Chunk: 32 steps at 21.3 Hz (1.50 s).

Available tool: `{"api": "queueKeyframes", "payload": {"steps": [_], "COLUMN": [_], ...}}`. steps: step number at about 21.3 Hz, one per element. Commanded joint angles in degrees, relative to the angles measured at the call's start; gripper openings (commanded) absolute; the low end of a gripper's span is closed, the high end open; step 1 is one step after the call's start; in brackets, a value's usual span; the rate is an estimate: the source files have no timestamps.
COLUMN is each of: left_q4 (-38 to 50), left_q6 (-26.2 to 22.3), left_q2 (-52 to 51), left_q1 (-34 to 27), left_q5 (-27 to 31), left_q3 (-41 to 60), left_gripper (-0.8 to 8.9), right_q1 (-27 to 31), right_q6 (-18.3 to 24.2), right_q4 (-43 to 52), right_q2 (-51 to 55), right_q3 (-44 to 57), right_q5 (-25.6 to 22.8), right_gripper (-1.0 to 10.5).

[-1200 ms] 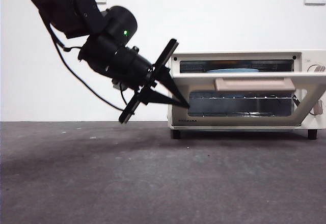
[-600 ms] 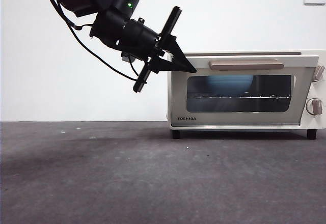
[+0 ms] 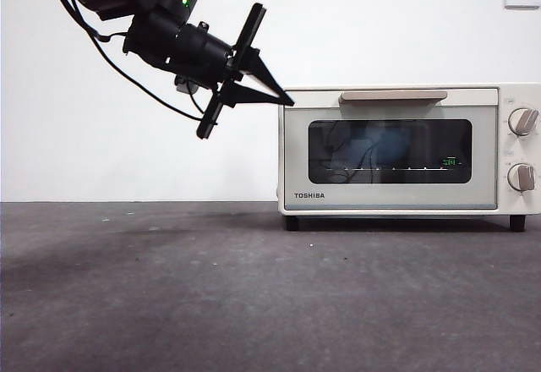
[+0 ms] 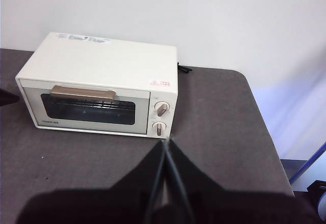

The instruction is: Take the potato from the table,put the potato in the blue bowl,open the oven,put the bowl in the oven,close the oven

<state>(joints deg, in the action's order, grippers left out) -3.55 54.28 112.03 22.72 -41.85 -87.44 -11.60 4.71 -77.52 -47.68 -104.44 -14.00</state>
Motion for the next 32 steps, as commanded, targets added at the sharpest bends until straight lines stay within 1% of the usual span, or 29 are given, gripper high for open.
{"api": "queueKeyframes", "payload": {"steps": [1, 5, 8, 11, 13, 14, 16, 18, 20, 21, 23, 27, 32], "left_q4": [0.0, -0.3, -2.4, -7.3, -13.5, -17.0, -25.6, -32.8, -38.0, -40.1, -42.1, -41.8, -41.8], "left_q6": [-1.0, -2.3, -5.4, -13.2, -21.8, -25.6, -33.5, -38.5, -41.7, -42.7, -42.9, -42.9, -42.9], "left_q2": [-0.2, -3.3, -7.5, -13.1, -17.8, -19.9, -25.1, -29.8, -34.4, -36.9, -41.3, -49.8, -56.4], "left_q1": [0.2, 0.2, 0.2, 0.2, 0.2, 0.2, 0.2, 0.2, 0.2, 0.2, 0.2, -0.1, -0.3], "left_q5": [-2.5, -3.4, -3.3, -2.9, -1.2, 0.4, 6.3, 11.9, 15.7, 17.0, 18.1, 18.3, 18.5], "left_q3": [-1.2, -1.3, -1.3, -1.3, -1.3, -1.3, -1.3, -1.3, -1.3, -1.3, -1.3, -1.7, -3.5], "left_gripper": [-0.06, -0.06, -0.06, -0.06, -0.06, -0.06, -0.06, -0.05, -0.05, -0.05, -0.05, -0.05, -0.04], "right_q1": [-0.1, -0.1, -0.1, -0.1, -0.1, -0.1, -0.1, -0.1, -0.1, -0.1, -0.1, -0.1, -0.1], "right_q6": [-0.7, -0.6, -0.7, -1.7, -2.1, -2.2, -2.2, -3.2, -3.4, -3.4, -3.3, -3.2, -3.2], "right_q4": [-1.2, -1.2, -1.3, -1.3, -1.3, -1.3, -1.3, -1.3, -1.3, -1.3, -1.2, -1.3, -1.3], "right_q2": [0.3, 0.3, 0.3, 0.3, 0.3, 0.3, 0.3, 0.3, 0.3, 0.3, 0.3, 0.2, 0.2], "right_q3": [0.2, 0.2, 0.2, 0.2, 0.2, 0.2, 0.2, 0.2, 0.2, 0.2, 0.2, 0.2, 0.2], "right_q5": [0.1, 0.1, 0.2, 0.2, 0.8, 1.2, 2.1, 2.0, 2.0, 2.0, 2.0, 1.8, 1.7], "right_gripper": [-0.1, -0.1, 0.0, 0.0, 0.0, 0.0, 0.0, 0.0, 0.0, 0.0, 0.0, 0.0, 0.0]}}
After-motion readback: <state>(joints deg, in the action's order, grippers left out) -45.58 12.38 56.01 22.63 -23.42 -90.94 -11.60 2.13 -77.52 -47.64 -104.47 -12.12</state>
